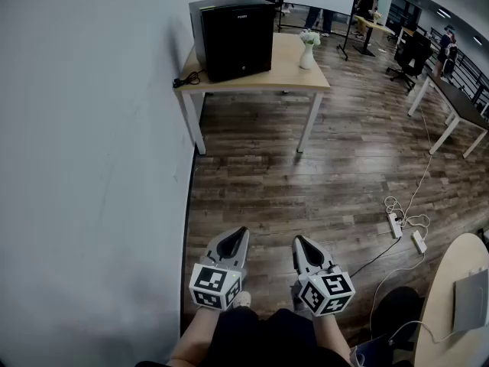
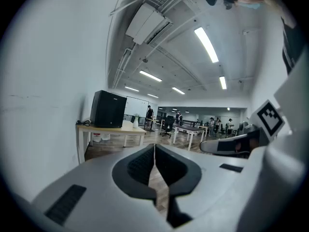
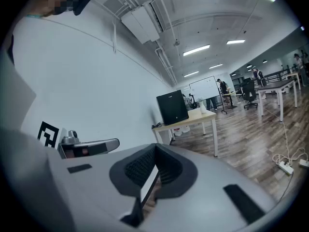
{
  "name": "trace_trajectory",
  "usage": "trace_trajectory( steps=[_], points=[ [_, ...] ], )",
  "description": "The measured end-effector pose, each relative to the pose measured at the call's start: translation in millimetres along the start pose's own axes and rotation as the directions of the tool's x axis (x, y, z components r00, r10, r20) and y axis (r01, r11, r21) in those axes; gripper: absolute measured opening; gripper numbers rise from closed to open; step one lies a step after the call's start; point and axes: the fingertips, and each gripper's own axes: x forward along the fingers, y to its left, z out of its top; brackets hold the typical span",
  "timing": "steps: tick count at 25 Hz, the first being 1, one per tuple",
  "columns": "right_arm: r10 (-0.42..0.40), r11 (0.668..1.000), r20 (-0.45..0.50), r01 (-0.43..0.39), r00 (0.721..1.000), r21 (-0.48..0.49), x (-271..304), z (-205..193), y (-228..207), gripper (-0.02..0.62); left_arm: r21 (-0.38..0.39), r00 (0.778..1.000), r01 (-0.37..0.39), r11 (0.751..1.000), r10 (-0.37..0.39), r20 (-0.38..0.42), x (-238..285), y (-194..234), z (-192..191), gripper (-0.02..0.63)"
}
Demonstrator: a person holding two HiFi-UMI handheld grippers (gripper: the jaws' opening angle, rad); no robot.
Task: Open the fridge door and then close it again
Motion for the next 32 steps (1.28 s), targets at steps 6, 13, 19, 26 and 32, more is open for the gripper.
trace_trajectory(
  steps=[6, 13, 19, 26, 32],
  points=[
    [-0.014, 1.000, 0.012, 0.014, 1.000, -0.015, 13, -2, 23, -0.015, -0.010, 1.000, 0.010, 1.000, -0.009, 0.017, -18, 22, 1, 0.009],
    [-0.041, 0.999, 0.033, 0.042, 0.999, -0.008, 45, -1, 42, -0.015, -0.003, 0.999, 0.025, 1.000, -0.025, 0.029, -29, 50, 4, 0.009],
    [-0.030, 0.999, 0.047, 0.031, 0.998, -0.029, 59, 10, 62, -0.015, -0.005, 1.000, 0.012, 1.000, -0.012, 0.029, -37, 74, 7, 0.009],
    [-0.024, 0.999, 0.036, 0.025, 0.999, -0.023, 74, 11, 60, -0.015, -0.026, 0.999, -0.004, 1.000, 0.006, 0.039, -30, 89, 10, 0.009],
    [-0.011, 1.000, 0.015, 0.011, 1.000, -0.019, 99, 8, 53, -0.015, -0.038, 0.999, -0.032, 0.999, 0.033, 0.031, -13, 107, 10, 0.009]
  ],
)
